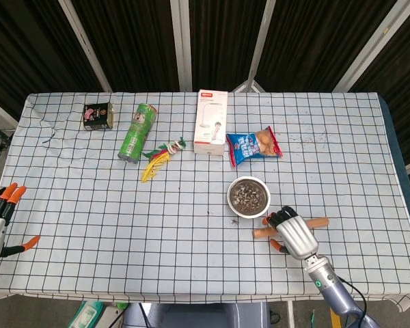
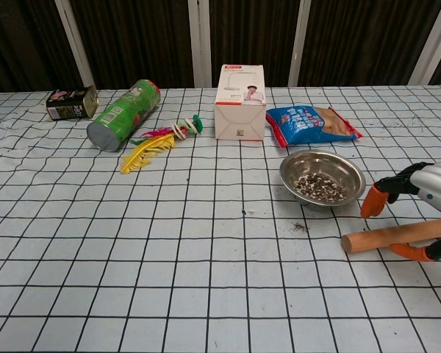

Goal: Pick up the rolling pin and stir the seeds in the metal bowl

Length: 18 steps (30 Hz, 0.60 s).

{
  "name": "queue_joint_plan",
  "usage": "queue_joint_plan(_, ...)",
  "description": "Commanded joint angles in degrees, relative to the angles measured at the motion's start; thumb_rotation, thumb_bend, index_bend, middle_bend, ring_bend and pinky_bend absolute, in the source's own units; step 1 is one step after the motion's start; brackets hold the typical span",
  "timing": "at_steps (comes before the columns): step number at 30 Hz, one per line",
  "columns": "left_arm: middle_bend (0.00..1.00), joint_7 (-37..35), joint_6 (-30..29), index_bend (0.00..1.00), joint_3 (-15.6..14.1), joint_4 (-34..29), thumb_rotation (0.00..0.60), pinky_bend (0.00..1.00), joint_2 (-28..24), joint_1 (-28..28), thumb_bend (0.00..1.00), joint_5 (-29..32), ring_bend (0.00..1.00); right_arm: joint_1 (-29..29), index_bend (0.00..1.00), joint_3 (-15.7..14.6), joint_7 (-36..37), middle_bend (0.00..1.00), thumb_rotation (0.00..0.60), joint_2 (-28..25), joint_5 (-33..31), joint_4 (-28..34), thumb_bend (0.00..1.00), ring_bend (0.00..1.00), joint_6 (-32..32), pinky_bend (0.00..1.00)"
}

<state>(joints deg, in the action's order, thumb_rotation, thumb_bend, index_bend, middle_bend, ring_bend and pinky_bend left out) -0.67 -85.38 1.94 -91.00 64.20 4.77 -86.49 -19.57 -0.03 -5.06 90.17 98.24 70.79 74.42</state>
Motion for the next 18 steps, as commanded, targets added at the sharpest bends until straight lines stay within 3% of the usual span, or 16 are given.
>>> queue_joint_plan(1, 0.0, -0.04, 0.05, 0.03, -0.01, -0.02, 0.6, 0.0, -0.03, 0.04, 0.2, -0.01, 0.0, -0.32, 0.43, 0.03, 0.17, 0.44, 0.6, 0.78, -0.42, -0.9, 0.29, 0.39, -0.31, 0.28)
queue_joint_plan(18, 0.0, -0.13, 0.31, 0.03, -0.01, -0.13, 0.6, 0.0, -0.18, 0.19, 0.2, 0.06, 0.0, -1.3, 0.46, -0.49, 1.32, 0.46, 0.6, 3.15, -1.39, -3.93, 0.29, 0.41, -0.75, 0.34)
